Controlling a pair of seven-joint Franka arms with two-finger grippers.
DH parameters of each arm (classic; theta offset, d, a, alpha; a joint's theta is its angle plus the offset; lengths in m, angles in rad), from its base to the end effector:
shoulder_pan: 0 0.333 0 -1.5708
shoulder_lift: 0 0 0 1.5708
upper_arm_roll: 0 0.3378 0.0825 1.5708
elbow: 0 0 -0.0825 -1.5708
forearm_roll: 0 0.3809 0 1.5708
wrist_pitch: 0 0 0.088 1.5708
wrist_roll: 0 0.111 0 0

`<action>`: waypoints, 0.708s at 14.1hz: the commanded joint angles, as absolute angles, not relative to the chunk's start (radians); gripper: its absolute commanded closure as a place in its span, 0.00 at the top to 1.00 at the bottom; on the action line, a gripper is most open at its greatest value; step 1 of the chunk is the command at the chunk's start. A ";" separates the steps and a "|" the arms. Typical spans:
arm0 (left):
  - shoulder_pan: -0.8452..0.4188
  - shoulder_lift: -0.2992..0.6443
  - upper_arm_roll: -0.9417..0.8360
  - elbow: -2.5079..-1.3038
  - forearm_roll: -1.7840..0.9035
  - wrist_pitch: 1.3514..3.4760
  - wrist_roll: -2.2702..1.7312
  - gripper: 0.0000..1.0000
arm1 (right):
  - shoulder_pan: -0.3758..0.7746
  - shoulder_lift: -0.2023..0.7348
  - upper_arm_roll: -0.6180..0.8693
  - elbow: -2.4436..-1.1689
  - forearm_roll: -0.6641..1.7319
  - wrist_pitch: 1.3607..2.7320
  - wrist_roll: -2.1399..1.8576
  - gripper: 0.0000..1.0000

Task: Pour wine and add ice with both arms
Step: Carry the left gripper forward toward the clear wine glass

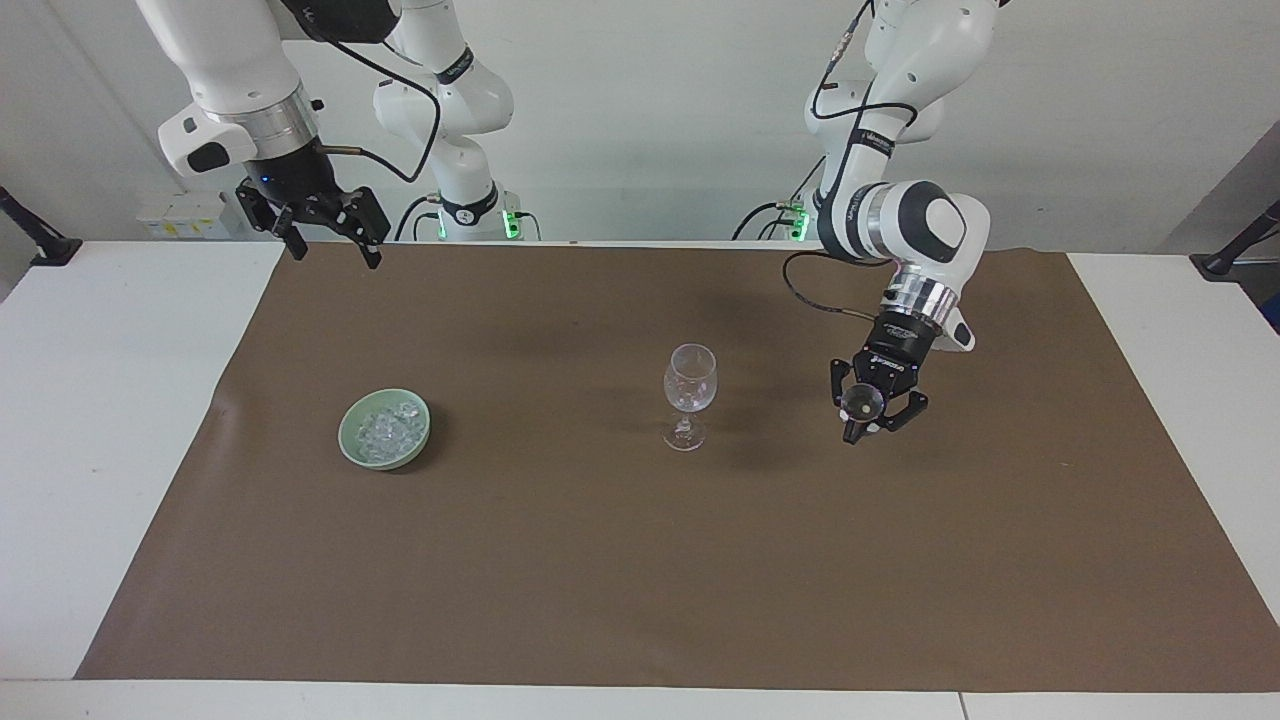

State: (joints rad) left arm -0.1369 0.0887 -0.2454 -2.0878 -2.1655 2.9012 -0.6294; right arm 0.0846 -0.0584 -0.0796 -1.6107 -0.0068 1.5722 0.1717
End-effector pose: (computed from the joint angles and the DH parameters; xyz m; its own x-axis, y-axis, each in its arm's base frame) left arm 0.5377 -0.1611 0.4130 -0.2288 0.4168 -0.8797 0.6374 0.7472 0.1882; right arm 0.5322 0.0005 0.6552 0.9859 -0.1659 0.0198 -0.1659 -0.9861 -0.0012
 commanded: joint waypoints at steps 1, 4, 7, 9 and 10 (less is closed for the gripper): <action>-0.187 0.083 -0.247 -2.066 -2.189 2.977 -0.629 0.00 | 0.084 -0.083 -0.080 -1.637 -0.009 1.572 0.156 1.00; -0.227 0.087 -0.247 -2.049 -2.189 3.025 -0.629 0.00 | 0.083 -0.083 -0.080 -1.637 -0.009 1.571 0.156 1.00; -0.256 0.081 -0.244 -2.048 -2.175 3.062 -0.627 0.00 | 0.084 -0.083 -0.080 -1.637 -0.009 1.572 0.156 1.00; -0.278 0.080 -0.244 -2.048 -2.161 3.085 -0.626 0.00 | 0.084 -0.083 -0.080 -1.637 -0.009 1.572 0.156 1.00; -0.287 0.080 -0.244 -2.048 -2.161 3.091 -0.624 0.00 | 0.084 -0.083 -0.080 -1.637 -0.009 1.572 0.156 1.00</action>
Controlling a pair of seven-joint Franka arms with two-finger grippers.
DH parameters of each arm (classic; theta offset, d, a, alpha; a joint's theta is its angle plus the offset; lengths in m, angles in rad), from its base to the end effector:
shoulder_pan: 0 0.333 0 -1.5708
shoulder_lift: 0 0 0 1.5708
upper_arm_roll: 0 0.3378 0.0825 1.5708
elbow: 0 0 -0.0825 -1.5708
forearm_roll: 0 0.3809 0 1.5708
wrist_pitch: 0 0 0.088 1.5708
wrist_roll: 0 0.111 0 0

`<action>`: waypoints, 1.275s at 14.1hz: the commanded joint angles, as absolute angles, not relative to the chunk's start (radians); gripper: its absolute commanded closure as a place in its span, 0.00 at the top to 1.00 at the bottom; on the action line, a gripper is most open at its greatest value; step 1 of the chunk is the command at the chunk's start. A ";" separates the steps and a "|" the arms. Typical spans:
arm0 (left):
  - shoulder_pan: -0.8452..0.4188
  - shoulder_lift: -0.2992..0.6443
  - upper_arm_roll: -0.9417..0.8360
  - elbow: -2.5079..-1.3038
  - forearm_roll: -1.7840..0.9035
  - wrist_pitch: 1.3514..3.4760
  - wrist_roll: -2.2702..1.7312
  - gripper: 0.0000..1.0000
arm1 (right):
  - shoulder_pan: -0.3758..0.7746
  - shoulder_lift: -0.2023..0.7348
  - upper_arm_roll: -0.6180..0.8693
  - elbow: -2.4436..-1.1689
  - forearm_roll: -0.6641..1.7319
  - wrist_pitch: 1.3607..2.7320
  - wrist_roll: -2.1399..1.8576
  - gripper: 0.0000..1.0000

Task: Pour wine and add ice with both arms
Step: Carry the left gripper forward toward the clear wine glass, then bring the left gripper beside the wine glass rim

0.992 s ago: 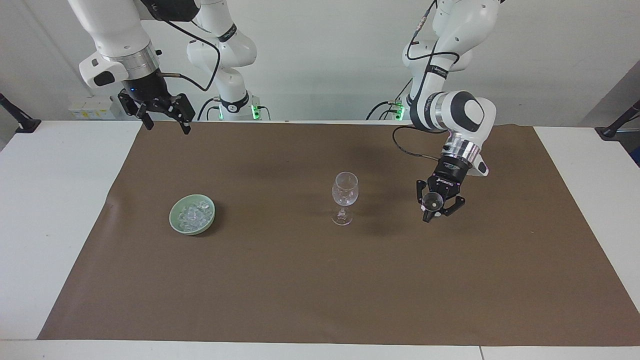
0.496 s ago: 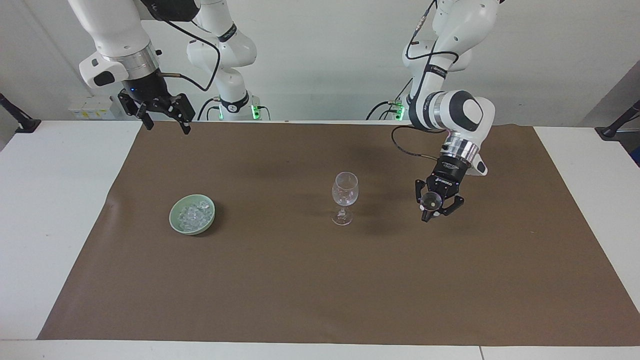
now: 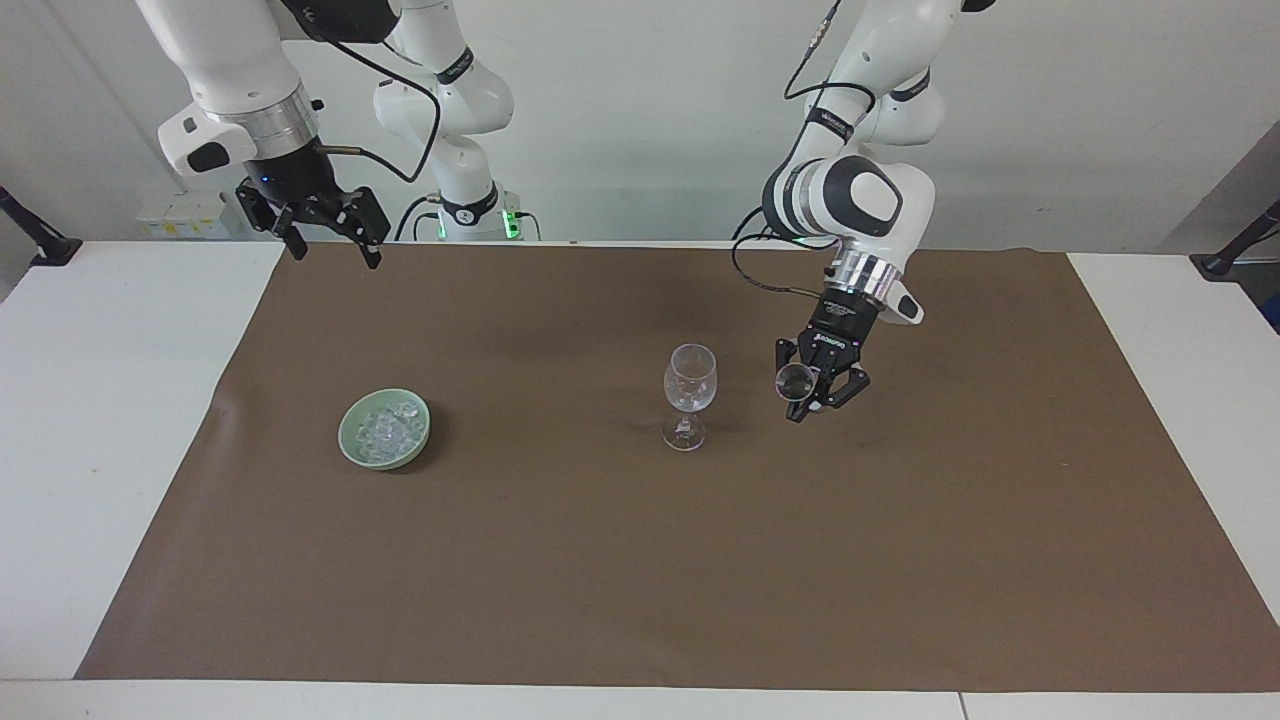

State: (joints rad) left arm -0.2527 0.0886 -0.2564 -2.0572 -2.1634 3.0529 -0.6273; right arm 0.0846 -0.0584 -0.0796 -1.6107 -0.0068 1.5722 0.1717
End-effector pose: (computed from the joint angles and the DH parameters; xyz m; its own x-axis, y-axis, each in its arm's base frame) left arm 0.5147 -0.2104 0.4235 -0.2338 0.4993 -0.8343 0.6601 0.7115 0.2408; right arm 0.5322 0.0005 0.6552 0.9859 -0.1659 0.0198 -0.1659 -0.9861 -0.0012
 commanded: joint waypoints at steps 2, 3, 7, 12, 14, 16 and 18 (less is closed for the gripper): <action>-0.299 0.078 -0.244 -2.048 -2.161 3.100 -0.626 0.00 | 0.084 -0.083 -0.080 -1.637 -0.009 1.572 0.156 1.00; -0.302 0.075 -0.247 -2.052 -2.161 3.100 -0.626 0.00 | 0.084 -0.083 -0.080 -1.637 -0.009 1.571 0.156 1.00; -0.308 0.035 -0.247 -2.080 -2.161 3.097 -0.624 0.00 | 0.084 -0.083 -0.080 -1.637 -0.009 1.572 0.156 1.00; -0.327 0.005 -0.247 -2.126 -2.161 3.099 -0.623 0.00 | 0.084 -0.083 -0.080 -1.637 -0.009 1.572 0.156 1.00; -0.348 -0.009 -0.247 -2.146 -2.163 3.102 -0.618 0.00 | 0.084 -0.083 -0.080 -1.637 -0.009 1.572 0.156 1.00; -0.359 -0.009 -0.247 -2.146 -2.161 3.120 -0.618 0.00 | 0.084 -0.083 -0.080 -1.637 -0.009 1.572 0.156 1.00; -0.376 -0.008 -0.247 -2.145 -2.163 3.140 -0.618 0.00 | 0.084 -0.083 -0.080 -1.637 -0.009 1.571 0.156 1.00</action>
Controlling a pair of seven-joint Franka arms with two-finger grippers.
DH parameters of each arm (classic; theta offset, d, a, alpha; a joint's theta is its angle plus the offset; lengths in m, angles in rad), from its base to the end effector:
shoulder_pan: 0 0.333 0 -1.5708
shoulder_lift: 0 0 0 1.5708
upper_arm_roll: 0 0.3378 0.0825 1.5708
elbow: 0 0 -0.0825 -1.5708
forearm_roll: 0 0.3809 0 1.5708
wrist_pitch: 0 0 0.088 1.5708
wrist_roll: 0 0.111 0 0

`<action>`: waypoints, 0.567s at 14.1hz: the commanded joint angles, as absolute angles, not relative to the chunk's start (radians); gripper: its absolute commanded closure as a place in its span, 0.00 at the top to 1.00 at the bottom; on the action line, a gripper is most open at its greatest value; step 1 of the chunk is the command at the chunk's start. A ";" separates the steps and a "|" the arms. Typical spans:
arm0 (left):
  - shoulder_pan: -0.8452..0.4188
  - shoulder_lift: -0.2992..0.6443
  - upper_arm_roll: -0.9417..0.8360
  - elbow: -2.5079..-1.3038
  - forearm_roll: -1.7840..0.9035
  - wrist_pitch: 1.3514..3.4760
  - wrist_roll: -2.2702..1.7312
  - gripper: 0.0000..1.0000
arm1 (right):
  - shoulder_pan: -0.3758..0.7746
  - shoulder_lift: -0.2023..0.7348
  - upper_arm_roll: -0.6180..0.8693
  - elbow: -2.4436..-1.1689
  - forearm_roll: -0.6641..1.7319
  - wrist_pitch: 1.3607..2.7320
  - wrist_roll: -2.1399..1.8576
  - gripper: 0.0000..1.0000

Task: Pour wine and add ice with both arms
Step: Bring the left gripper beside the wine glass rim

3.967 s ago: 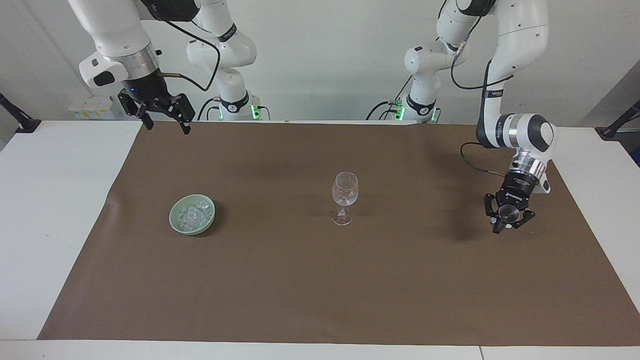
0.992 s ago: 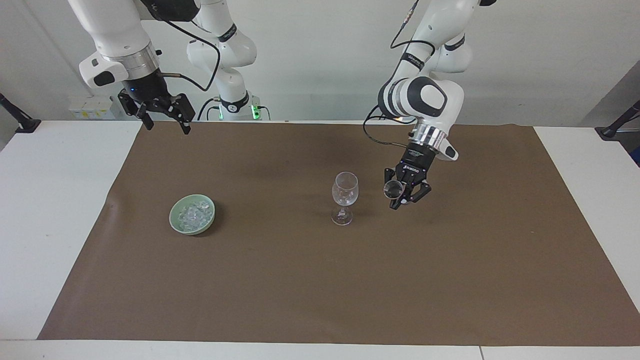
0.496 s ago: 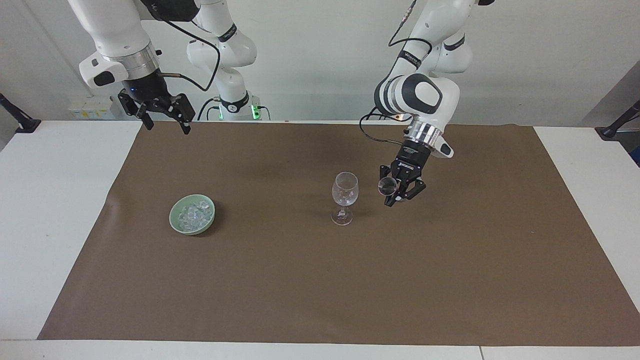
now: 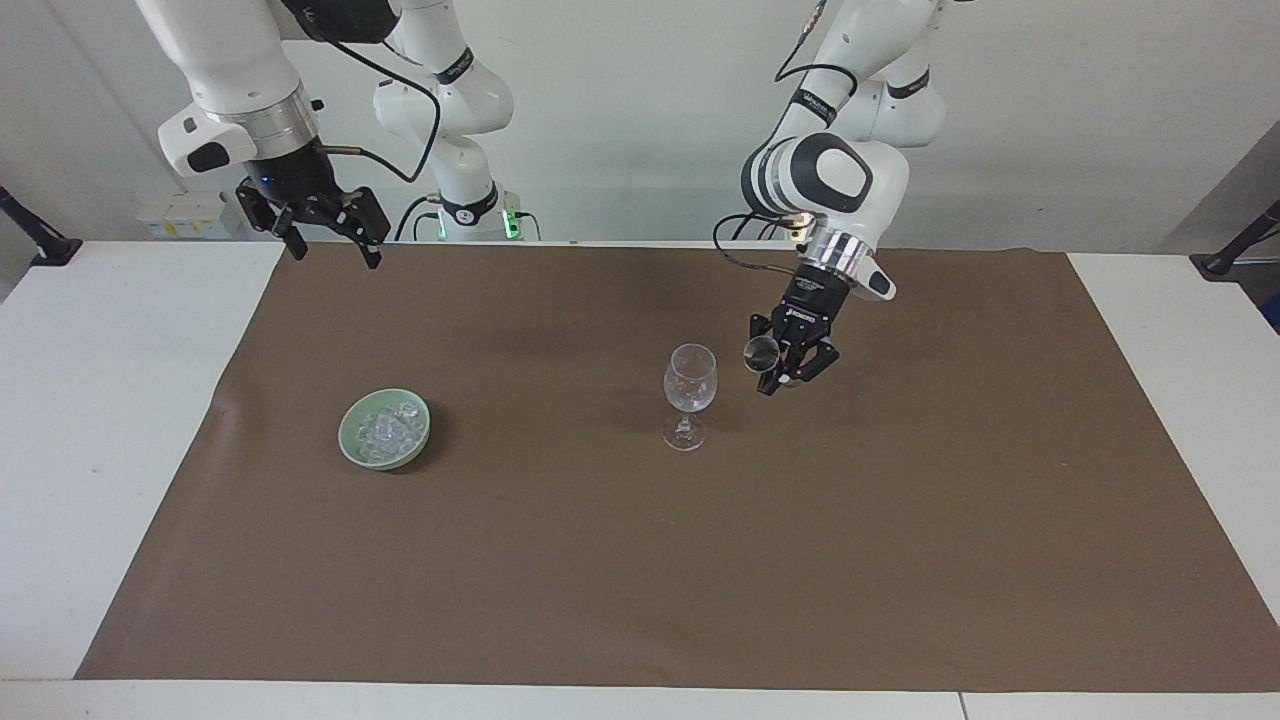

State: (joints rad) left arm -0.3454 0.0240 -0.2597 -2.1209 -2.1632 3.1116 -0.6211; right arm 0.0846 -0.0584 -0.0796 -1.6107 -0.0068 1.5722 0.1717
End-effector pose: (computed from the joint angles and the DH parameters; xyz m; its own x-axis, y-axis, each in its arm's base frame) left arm 0.4720 -0.2403 0.4298 -0.2051 0.5607 -0.8023 0.7019 0.6555 0.2787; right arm 0.5322 0.0005 0.6552 0.9859 -0.1659 0.0198 -0.1659 -0.9861 -0.0012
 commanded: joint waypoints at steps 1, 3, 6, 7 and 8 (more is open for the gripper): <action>-0.386 -0.006 -0.247 -2.143 -2.163 3.146 -0.618 0.00 | 0.084 -0.083 -0.080 -1.637 -0.009 1.572 0.156 1.00; -0.391 -0.003 -0.247 -2.137 -2.163 3.165 -0.617 0.00 | 0.084 -0.083 -0.080 -1.637 -0.009 1.572 0.156 1.00; -0.414 0.003 -0.247 -2.132 -2.161 3.195 -0.611 0.00 | 0.084 -0.083 -0.080 -1.637 -0.009 1.572 0.156 1.00; -0.422 0.005 -0.247 -2.131 -2.161 3.201 -0.603 0.00 | 0.084 -0.083 -0.081 -1.637 -0.009 1.572 0.156 1.00; -0.423 0.008 -0.247 -2.123 -2.161 3.217 -0.600 0.00 | 0.084 -0.083 -0.080 -1.637 -0.009 1.572 0.156 1.00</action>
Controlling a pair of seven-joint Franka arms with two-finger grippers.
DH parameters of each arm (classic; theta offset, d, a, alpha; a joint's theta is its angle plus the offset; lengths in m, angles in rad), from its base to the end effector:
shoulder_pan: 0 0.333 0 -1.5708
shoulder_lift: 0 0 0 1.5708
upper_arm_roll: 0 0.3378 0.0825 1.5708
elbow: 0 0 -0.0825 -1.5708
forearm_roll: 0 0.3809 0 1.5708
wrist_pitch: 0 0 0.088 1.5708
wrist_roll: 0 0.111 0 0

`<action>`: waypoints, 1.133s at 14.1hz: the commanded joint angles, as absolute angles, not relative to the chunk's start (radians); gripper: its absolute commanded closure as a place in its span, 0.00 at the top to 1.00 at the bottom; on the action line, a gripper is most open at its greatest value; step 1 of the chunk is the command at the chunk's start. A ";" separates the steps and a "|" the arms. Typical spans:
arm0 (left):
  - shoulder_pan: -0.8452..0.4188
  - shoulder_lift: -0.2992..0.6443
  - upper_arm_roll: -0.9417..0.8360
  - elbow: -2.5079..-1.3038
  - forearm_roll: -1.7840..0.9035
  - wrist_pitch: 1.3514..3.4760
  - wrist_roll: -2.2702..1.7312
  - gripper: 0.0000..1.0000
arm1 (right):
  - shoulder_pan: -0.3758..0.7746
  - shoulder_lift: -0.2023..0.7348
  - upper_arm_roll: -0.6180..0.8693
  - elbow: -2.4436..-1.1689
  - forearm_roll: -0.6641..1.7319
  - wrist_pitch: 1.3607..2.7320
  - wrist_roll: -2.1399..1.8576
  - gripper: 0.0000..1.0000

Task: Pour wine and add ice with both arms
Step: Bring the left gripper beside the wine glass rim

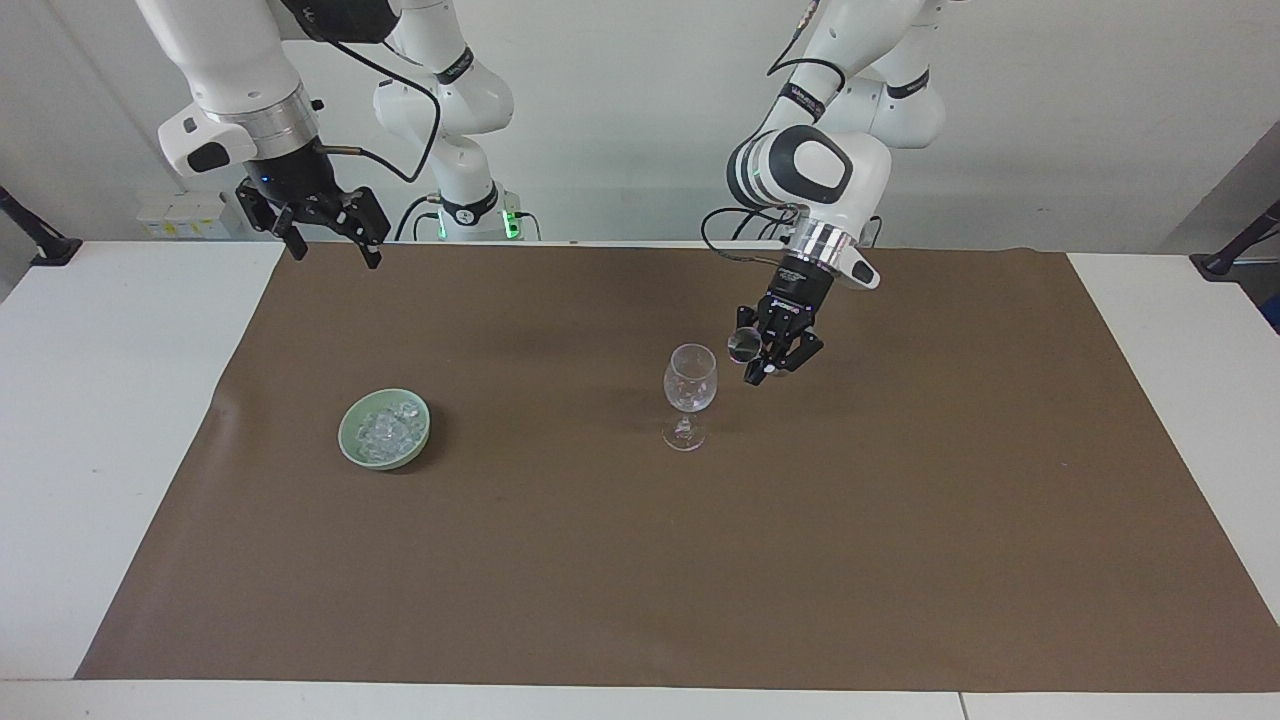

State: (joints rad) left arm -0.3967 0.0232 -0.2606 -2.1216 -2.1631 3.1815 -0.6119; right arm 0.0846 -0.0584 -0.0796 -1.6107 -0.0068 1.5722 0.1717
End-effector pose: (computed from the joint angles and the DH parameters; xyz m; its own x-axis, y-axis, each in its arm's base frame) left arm 0.4565 -0.2548 0.4296 -0.2066 0.6057 -0.7684 0.7100 0.6332 0.3082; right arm 0.5322 0.0005 0.6552 0.9859 -0.1659 0.0198 -0.1659 -0.9861 -0.0012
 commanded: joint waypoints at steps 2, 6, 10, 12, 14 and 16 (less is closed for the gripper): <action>-0.443 0.012 -0.247 -2.114 -2.155 3.237 -0.595 0.00 | 0.084 -0.083 -0.080 -1.637 -0.009 1.572 0.156 1.00; -0.468 0.028 -0.249 -2.088 -2.122 3.283 -0.594 0.00 | 0.084 -0.083 -0.080 -1.637 -0.009 1.572 0.156 1.00; -0.482 0.044 -0.250 -2.057 -2.091 3.326 -0.594 0.00 | 0.084 -0.083 -0.080 -1.637 -0.009 1.572 0.156 1.00; -0.483 0.052 -0.250 -2.052 -2.089 3.329 -0.594 0.00 | 0.084 -0.083 -0.080 -1.637 -0.009 1.572 0.156 1.00; -0.494 0.069 -0.250 -2.037 -2.071 3.353 -0.594 0.00 | 0.084 -0.083 -0.080 -1.637 -0.009 1.572 0.156 1.00; -0.495 0.078 -0.250 -2.029 -2.069 3.359 -0.594 0.00 | 0.084 -0.083 -0.080 -1.637 -0.009 1.572 0.156 1.00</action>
